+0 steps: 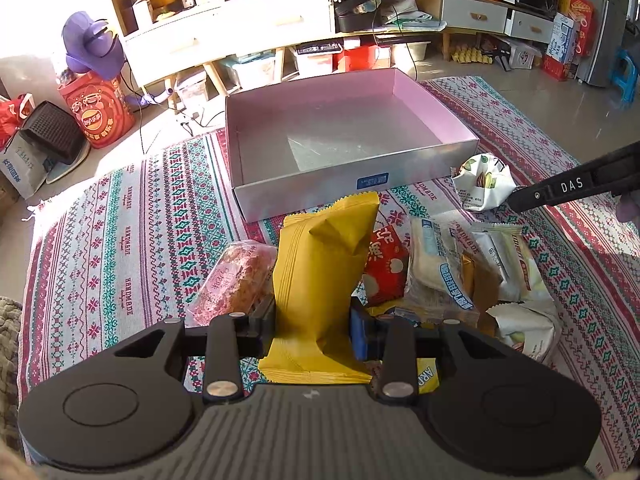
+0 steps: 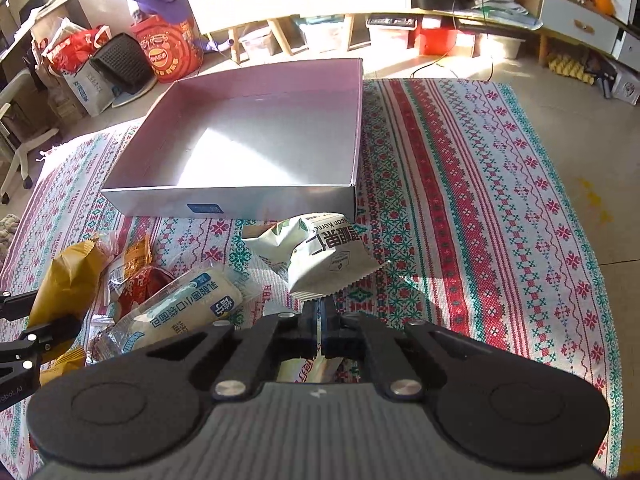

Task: Organize snacks
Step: 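Lift the yellow bag with the left gripper while the right lifts the white packet, then carry both snacks into the pink box and open both grippers to release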

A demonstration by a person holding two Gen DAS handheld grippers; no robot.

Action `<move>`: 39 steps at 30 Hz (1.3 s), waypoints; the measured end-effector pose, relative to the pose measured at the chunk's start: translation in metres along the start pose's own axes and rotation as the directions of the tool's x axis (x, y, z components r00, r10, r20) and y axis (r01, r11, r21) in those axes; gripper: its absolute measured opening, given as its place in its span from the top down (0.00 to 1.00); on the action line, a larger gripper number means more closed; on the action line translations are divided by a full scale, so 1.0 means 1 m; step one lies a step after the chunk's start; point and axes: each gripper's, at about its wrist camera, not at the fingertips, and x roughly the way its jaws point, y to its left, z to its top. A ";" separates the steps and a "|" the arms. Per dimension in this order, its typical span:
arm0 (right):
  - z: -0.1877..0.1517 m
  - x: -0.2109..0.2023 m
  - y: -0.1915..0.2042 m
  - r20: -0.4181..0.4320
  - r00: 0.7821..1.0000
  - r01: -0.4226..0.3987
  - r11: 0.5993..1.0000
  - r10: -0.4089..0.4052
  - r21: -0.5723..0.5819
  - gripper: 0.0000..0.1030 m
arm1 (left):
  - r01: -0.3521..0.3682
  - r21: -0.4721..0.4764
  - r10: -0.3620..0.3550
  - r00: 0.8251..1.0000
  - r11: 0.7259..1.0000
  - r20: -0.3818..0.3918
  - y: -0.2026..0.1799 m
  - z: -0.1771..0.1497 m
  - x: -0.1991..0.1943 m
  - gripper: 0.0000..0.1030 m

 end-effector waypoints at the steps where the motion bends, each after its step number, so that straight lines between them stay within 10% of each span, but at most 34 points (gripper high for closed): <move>1: 0.001 -0.002 0.000 0.007 1.000 0.001 1.000 -0.001 -0.005 0.99 | 0.001 0.000 -0.001 1.000 1.000 0.002 0.000 0.000 -0.001 0.58; 4: 0.005 -0.001 -0.001 -0.019 1.000 -0.012 1.000 0.012 -0.013 0.84 | 0.005 0.004 -0.005 1.000 1.000 -0.001 -0.002 0.001 0.000 0.58; 8: 0.008 -0.002 0.001 0.011 1.000 0.023 0.999 -0.022 -0.046 0.30 | 0.009 0.009 -0.009 1.000 1.000 -0.006 -0.004 0.000 0.002 0.58; 21: 0.008 0.040 0.001 -0.022 0.998 0.061 0.993 -0.064 -0.100 0.48 | -0.001 0.018 0.002 1.000 1.000 -0.015 -0.008 0.000 0.010 0.58; 39: 0.018 -0.015 0.009 0.068 0.997 -0.030 0.999 0.031 -0.024 0.63 | 0.013 -0.050 -0.009 0.996 0.999 0.088 0.009 0.022 -0.013 0.58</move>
